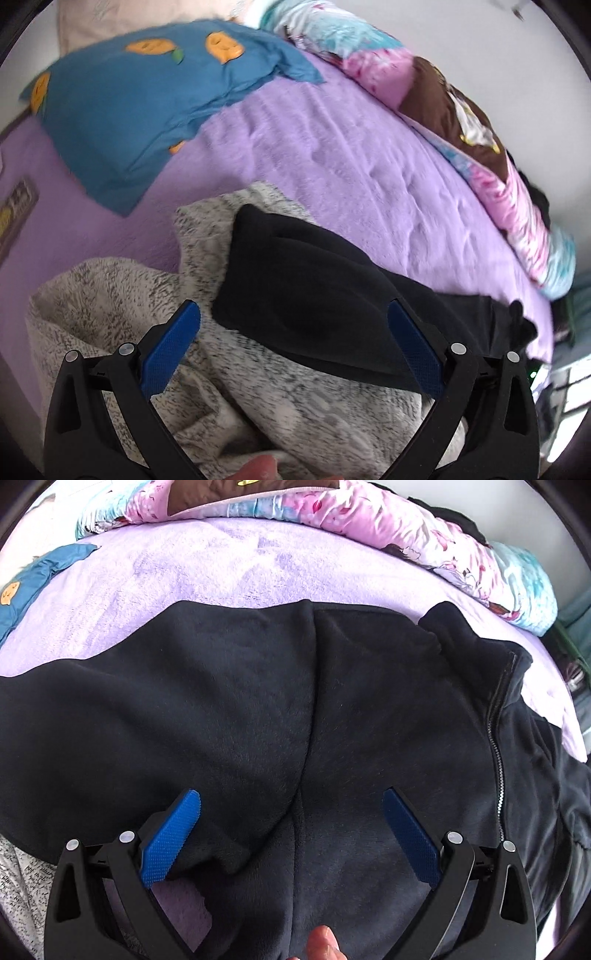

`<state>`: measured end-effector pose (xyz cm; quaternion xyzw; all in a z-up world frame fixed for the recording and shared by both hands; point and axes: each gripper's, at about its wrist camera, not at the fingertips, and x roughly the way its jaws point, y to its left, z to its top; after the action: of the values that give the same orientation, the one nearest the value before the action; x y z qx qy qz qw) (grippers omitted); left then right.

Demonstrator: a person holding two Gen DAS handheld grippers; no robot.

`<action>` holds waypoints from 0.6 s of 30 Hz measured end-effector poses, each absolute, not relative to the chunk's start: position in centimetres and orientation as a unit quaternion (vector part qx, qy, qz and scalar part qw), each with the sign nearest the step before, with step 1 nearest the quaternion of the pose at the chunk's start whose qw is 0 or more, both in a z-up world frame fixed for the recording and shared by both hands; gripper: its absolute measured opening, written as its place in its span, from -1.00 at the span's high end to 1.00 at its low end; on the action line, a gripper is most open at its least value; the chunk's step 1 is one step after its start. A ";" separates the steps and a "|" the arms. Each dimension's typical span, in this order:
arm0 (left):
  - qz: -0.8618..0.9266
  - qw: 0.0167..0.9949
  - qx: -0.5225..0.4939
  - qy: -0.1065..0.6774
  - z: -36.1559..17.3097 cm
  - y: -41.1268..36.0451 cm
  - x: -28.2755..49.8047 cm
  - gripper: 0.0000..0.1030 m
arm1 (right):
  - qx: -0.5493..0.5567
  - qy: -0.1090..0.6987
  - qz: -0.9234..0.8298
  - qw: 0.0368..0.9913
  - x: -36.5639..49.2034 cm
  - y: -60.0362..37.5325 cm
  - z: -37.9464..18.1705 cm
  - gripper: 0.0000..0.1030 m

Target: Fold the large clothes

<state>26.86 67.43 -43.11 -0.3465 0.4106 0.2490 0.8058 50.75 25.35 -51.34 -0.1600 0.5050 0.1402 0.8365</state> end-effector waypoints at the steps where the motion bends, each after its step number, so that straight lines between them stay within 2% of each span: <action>1: 0.248 0.798 -0.362 0.412 -43.6 67.8 26.7 -0.88 | -0.159 0.505 0.140 0.837 50.7 25.4 -51.4 -0.88; 15: 0.238 0.795 -0.417 0.371 -43.9 68.8 27.4 -0.83 | -0.156 0.506 0.143 0.836 50.7 25.3 -51.9 -0.88; 18: 0.248 0.779 -0.428 0.386 -44.2 69.1 27.6 -0.54 | -0.153 0.508 0.142 0.836 50.6 25.2 -52.2 -0.88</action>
<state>27.63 69.08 -44.20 -0.4276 0.3858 0.2480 0.7790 50.64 25.20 -52.16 -0.1527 0.5077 0.1424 0.8358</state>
